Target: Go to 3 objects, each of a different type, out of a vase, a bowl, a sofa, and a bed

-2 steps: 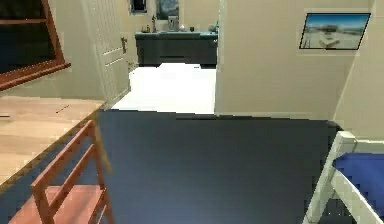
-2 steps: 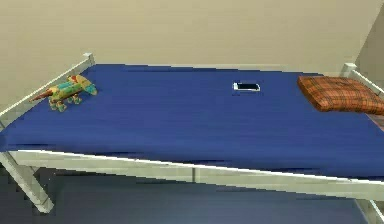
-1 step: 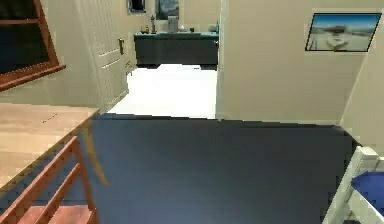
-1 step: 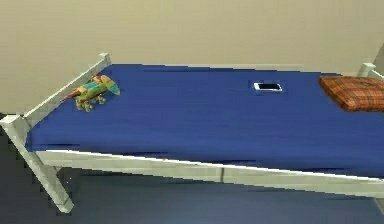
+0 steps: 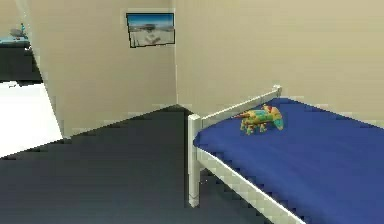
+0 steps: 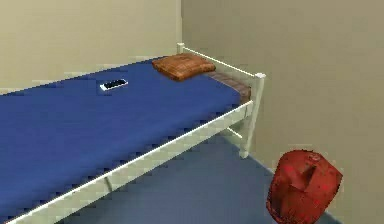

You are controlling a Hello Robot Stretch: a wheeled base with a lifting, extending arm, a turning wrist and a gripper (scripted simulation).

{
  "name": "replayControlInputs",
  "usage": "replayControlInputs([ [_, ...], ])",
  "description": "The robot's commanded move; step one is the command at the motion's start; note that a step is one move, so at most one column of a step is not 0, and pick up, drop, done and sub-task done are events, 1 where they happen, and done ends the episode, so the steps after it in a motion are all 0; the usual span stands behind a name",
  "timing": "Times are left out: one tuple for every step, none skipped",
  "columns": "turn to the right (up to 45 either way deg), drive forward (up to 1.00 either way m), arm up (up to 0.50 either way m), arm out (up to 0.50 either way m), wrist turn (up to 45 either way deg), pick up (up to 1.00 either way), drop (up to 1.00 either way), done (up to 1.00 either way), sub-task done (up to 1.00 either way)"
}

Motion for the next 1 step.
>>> replayControlInputs([
  [45.0, 0.0, 0.0, 0.0, 0.0, 0.0, 0.0, 0.0, 0.0],
])
